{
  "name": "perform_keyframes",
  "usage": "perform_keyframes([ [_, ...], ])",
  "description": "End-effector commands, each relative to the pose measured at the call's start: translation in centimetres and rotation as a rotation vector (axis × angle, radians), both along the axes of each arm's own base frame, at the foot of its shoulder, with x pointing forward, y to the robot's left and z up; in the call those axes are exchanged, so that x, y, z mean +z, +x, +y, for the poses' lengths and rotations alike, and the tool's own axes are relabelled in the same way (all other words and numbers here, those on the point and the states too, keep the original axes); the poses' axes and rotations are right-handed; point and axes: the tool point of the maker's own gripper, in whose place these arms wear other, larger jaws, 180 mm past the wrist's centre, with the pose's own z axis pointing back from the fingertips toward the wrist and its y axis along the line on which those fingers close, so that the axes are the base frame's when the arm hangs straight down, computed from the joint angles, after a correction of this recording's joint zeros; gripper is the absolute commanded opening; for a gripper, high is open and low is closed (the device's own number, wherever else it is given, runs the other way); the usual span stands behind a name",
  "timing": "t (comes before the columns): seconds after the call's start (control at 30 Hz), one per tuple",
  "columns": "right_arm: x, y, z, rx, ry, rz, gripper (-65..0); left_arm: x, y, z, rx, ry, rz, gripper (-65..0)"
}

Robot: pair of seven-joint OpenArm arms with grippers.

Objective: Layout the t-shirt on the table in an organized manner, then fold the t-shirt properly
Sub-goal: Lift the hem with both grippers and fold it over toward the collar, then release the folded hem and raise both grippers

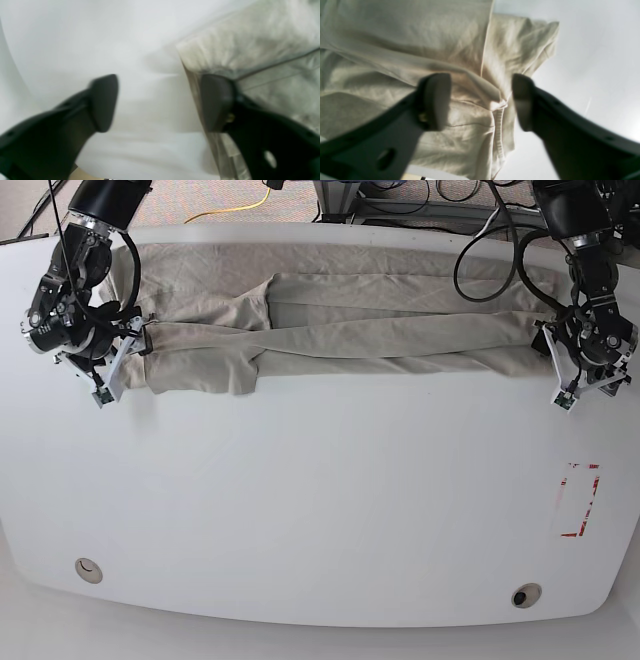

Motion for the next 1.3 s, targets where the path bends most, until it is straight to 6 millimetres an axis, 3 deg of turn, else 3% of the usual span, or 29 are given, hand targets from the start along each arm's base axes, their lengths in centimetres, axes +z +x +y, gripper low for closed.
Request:
perform_keyframes([
  [0.0, 1.8, 1.0, -1.1, -0.011, -0.025, -0.062, -11.6, 2.1, 0.9, 1.8, -0.001, 0.057, -0.04, -16.8],
  [0.13, 3.1, 1.1, -2.3, -0.043, -0.047, -0.102, -8.2, 2.5, 1.3, 2.0, -0.002, 0.063, -0.051, -17.4],
  [0.43, 5.2, 3.4, -2.1, -0.043, -0.045, -0.181, -8.1, 6.5, 3.1, 3.1, -0.015, 0.124, -0.147, -17.8],
  [0.63, 4.1, 5.1, -0.3, -0.06, 0.074, -0.183, -8.1, 8.8, 3.6, 2.9, -0.023, 0.152, -0.214, -17.8],
  [1.0, 0.0, 5.3, 1.2, -0.101, 0.271, -0.103, -8.1, 9.0, 3.7, 2.9, -0.024, 0.153, -0.22, -17.9],
  [1.27, -0.5, 5.1, 1.7, -0.104, 0.303, -0.09, -8.2, 9.0, 3.6, 2.9, -0.024, 0.152, -0.22, -17.9],
])
